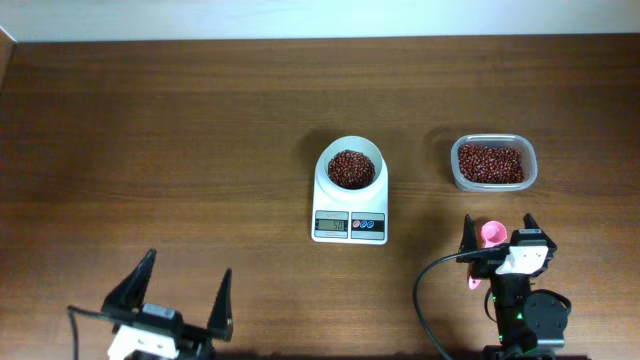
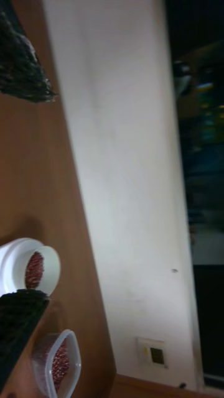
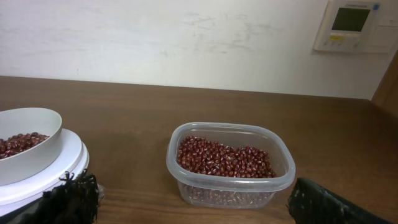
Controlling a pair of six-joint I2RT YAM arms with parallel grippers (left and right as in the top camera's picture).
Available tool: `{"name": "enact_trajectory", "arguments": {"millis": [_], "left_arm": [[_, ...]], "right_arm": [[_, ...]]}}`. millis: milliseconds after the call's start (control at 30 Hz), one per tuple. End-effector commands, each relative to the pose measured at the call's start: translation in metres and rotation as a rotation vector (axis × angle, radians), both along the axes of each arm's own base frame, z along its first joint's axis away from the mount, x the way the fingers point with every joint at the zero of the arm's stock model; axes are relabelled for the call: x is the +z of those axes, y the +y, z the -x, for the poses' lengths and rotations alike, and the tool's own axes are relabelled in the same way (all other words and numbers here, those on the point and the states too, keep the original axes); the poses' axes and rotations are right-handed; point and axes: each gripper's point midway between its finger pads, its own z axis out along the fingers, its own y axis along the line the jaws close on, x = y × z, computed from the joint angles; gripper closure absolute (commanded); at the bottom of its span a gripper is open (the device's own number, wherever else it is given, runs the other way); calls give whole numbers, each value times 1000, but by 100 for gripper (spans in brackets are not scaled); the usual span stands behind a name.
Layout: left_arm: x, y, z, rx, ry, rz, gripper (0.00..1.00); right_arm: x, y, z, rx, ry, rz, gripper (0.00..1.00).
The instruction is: Scoop and weigh 50g on scale
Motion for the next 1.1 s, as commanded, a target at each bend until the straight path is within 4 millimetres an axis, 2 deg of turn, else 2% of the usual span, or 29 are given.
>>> {"name": "enact_trajectory", "arguments": {"millis": [0,100,400,433,600,700,800,900,1067], "left_arm": [[-21,19,-27,95,36,172,1],[-43,36,-47,183,58,233,1],[-95,39,-87,187,27,235,1],[-108,39,-94,187,27,235,1],[-152,43,-106,210,64,235,1],[-158,53,-107,269,72,238,1],[-162,54,-107,276,85,237,1],[-185,58,-106,313,174,228,1],[-186,58,-106,309,176,228,1]], "right_arm": [[-3,0,0,0,3,0,1],[-3,0,0,0,3,0,1],[-3,0,0,0,3,0,1],[-3,0,0,0,3,0,1],[-3,0,0,0,3,0,1],[-3,0,0,0,3,0,1],[-3,0,0,0,3,0,1],[-3,0,0,0,3,0,1],[-3,0,0,0,3,0,1]]}}
